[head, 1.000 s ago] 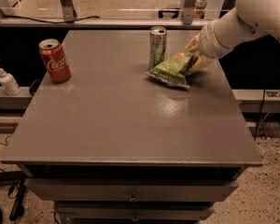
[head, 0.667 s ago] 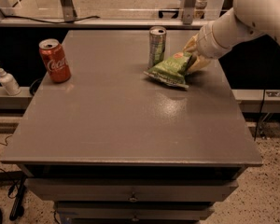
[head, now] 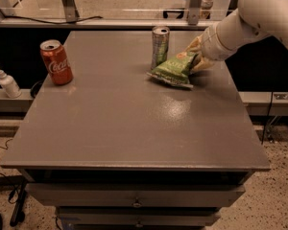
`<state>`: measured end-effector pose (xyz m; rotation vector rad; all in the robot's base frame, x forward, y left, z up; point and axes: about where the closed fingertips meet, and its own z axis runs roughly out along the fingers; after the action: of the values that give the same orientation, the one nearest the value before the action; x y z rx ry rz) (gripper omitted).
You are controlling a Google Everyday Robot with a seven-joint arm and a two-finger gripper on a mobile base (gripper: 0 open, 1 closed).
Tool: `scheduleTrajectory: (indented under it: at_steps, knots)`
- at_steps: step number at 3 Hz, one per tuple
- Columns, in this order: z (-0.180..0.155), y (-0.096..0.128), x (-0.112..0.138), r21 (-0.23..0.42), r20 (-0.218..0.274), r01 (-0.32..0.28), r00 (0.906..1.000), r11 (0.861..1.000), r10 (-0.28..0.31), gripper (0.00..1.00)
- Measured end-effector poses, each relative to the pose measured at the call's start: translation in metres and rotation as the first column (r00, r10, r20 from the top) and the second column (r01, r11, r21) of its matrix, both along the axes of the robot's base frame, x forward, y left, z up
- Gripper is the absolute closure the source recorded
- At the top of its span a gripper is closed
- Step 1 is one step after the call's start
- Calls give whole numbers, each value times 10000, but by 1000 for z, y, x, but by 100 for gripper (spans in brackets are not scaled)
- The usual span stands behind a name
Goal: Move green jalapeno chip bag near redbull can
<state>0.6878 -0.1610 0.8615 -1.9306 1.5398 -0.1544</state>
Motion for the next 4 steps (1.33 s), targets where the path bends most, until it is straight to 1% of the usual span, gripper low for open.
scheduleTrajectory:
  at_steps: [1,2,3,4]
  knots:
    - [-1,1,1,-67,-128,-27,9999,10000,26,12]
    - [1,-1,0,-148,-170,-15,9999,9999,12,0]
    - [10,-5,-5,-216,-160,19,9999,9998,-22,0]
    - [28,-18,-22,-52,-288,370,9989,9993,-372,0]
